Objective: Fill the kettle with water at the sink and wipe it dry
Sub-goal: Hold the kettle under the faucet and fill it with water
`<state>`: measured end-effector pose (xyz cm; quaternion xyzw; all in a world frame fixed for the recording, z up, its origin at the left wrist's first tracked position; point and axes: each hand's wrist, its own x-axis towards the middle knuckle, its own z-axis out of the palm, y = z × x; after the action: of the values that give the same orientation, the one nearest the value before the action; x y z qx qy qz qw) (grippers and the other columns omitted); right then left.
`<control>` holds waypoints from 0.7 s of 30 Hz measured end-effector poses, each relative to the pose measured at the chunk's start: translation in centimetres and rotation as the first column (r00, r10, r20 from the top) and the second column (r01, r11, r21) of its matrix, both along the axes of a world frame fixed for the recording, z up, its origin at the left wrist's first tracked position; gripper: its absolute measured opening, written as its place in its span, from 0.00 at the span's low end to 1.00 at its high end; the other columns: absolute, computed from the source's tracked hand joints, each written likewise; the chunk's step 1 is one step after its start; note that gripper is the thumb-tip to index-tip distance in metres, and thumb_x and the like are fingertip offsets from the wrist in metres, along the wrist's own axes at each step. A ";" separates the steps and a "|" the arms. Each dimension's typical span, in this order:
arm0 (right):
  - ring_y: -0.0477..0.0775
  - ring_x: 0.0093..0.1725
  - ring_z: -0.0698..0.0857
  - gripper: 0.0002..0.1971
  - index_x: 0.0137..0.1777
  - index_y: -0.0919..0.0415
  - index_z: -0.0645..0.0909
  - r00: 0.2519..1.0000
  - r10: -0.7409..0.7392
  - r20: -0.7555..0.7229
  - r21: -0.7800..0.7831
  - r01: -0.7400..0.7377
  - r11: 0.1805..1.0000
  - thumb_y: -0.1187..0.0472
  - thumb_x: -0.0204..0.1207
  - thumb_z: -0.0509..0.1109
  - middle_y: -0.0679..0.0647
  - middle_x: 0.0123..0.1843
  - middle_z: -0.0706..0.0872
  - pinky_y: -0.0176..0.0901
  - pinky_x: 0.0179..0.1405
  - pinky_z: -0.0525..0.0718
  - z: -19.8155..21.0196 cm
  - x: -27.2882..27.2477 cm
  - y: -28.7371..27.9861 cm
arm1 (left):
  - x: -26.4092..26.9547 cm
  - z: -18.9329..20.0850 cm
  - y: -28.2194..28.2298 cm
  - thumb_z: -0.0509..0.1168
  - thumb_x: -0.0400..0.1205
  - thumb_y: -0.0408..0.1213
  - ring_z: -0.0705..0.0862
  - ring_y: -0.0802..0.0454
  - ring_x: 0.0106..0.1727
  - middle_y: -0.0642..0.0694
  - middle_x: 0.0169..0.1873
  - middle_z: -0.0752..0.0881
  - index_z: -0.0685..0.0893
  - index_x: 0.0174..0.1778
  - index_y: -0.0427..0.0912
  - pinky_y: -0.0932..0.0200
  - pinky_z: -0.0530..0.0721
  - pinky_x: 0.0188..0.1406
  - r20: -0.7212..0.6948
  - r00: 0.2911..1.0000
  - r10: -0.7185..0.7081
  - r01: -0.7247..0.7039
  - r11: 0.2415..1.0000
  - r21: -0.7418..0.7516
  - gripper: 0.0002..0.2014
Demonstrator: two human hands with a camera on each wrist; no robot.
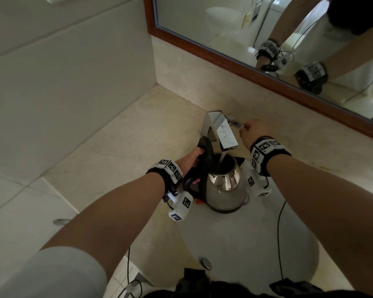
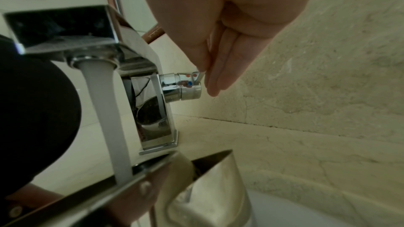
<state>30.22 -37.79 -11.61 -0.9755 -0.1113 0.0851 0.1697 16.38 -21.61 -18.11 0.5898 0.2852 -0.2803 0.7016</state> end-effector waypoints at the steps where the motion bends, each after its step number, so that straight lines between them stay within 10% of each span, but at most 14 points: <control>1: 0.64 0.49 0.87 0.14 0.53 0.64 0.88 1.000 -0.001 -0.002 0.000 0.001 1.000 0.60 0.81 0.61 0.63 0.49 0.90 0.49 0.49 0.84 0.0 0.0 0.0 | 0.0 -0.1 0.0 0.55 0.71 0.65 0.85 0.43 0.40 0.40 0.45 0.86 0.82 0.52 0.41 0.57 0.81 0.36 0.007 1.000 0.003 -0.003 1.000 0.001 0.31; 4: 0.65 0.49 0.87 0.14 0.52 0.66 0.87 1.000 -0.004 -0.008 0.009 0.004 1.000 0.61 0.81 0.61 0.64 0.50 0.89 0.52 0.52 0.86 0.0 0.0 0.0 | 0.0 -0.3 0.0 0.52 0.80 0.61 0.84 0.44 0.39 0.41 0.43 0.85 0.81 0.49 0.42 0.58 0.80 0.35 0.017 1.000 0.020 -0.020 1.000 0.001 0.26; 21: 0.66 0.52 0.87 0.14 0.55 0.67 0.87 0.999 -0.014 -0.029 0.032 0.015 0.999 0.62 0.82 0.61 0.66 0.52 0.89 0.56 0.56 0.86 0.0 0.0 0.2 | 0.1 -0.3 0.1 0.59 0.59 0.68 0.84 0.42 0.37 0.40 0.42 0.85 0.81 0.52 0.40 0.56 0.80 0.35 0.022 1.000 -0.001 0.001 1.000 -0.006 0.38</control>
<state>30.20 -37.64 -11.64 -0.9721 -0.1032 0.0963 0.1874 16.47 -21.50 -18.42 0.5910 0.2761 -0.2750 0.7063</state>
